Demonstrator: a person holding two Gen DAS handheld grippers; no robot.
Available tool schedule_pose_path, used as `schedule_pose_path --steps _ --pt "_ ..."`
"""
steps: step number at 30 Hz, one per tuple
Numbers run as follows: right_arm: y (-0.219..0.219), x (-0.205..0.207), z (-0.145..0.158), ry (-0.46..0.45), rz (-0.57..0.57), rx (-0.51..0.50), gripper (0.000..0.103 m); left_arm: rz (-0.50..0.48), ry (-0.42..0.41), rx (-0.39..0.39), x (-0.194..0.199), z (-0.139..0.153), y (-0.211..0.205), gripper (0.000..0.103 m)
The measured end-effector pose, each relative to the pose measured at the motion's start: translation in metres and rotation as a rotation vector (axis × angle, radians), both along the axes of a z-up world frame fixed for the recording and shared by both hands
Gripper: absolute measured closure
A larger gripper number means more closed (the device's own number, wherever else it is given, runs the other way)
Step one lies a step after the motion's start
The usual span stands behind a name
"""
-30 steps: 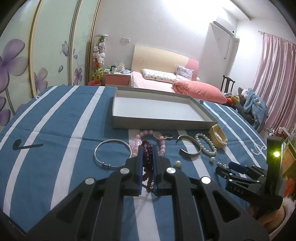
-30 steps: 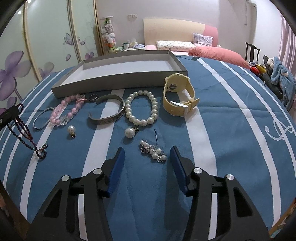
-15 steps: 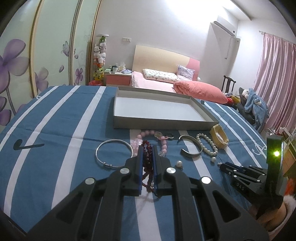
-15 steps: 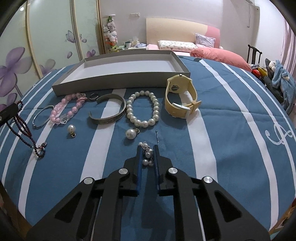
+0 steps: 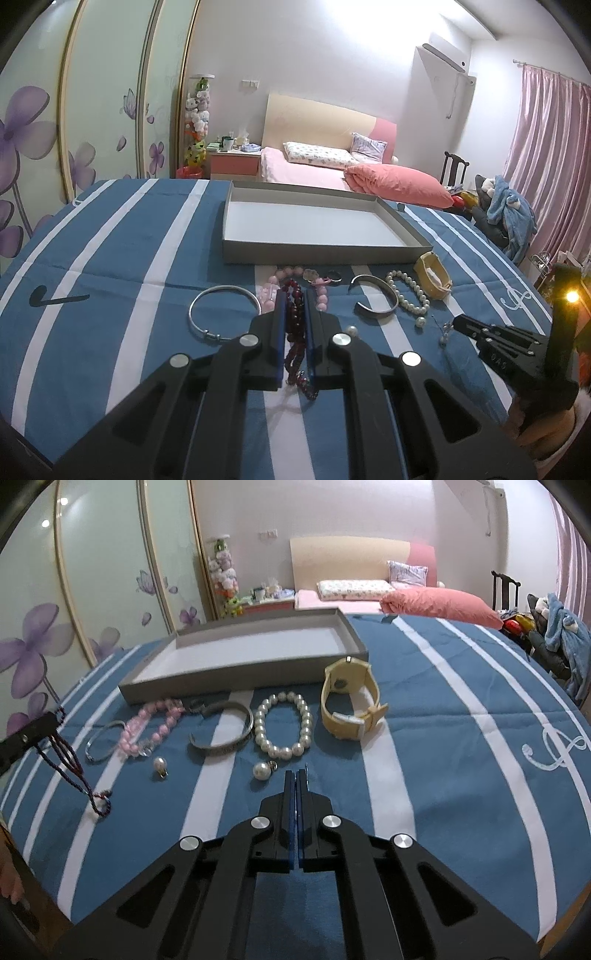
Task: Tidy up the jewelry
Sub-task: 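Carry red beads into the tray with left tool while right tool carries pearl earrings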
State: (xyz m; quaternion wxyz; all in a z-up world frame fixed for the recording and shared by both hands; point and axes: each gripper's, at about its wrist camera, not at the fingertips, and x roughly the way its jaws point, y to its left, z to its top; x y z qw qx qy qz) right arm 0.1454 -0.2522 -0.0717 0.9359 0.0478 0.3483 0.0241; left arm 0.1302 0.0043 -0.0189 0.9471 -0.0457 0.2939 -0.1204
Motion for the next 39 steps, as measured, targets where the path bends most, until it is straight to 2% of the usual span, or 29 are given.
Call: schedule_pose_path --steps 14,24,39 --pt "0.003 -0.008 0.048 -0.162 0.053 0.009 0.101 -0.019 -0.072 0.010 -0.001 0.025 -0.007 0.093" --pt "0.001 0.008 0.079 -0.290 0.060 0.026 0.101 -0.012 -0.170 0.038 0.009 0.055 -0.012 0.093" --pt "-0.005 0.048 0.100 -0.358 0.077 0.062 0.101 -0.033 -0.265 0.043 0.058 0.089 -0.024 0.093"
